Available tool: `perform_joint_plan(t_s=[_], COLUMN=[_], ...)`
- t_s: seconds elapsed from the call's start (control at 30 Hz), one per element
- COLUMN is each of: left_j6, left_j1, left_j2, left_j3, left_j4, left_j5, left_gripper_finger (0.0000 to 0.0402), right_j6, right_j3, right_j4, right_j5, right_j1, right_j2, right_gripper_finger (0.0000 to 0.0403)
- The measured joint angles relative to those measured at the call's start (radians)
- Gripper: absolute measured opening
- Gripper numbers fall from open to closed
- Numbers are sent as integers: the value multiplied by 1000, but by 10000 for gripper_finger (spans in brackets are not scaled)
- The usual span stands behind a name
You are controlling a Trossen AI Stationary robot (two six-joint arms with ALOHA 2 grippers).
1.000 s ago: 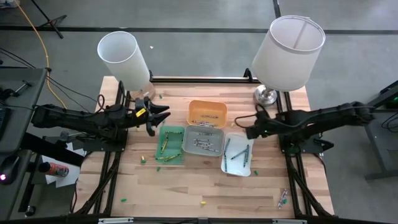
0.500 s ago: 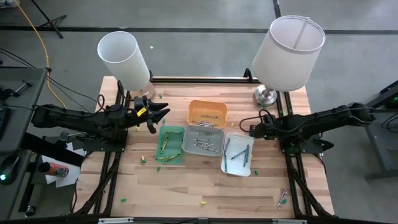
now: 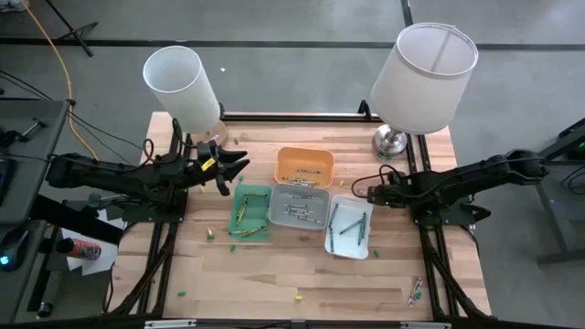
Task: Sort crayons
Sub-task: Put the gray crayon into the yellow bin
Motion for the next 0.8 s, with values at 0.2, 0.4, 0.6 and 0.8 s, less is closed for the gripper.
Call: perform_joint_plan(t_s=[0.2, 0.4, 0.6, 0.8], left_j6=[0, 1, 2, 2], left_j1=[0, 0, 0, 0], left_j2=[0, 0, 0, 0], left_j3=[0, 0, 0, 0], left_j4=[0, -1, -1, -1], left_j5=[0, 0, -3, -11], left_gripper_finger=[145, 145, 145, 145], right_j6=[-108, -261, -460, -643], right_j3=[0, 2, 2, 0], right_j4=[45, 50, 60, 94], right_j5=[-47, -52, -51, 28], right_j1=[0, 0, 0, -2], right_j2=[48, 79, 83, 84], right_gripper_finger=[193, 193, 193, 193])
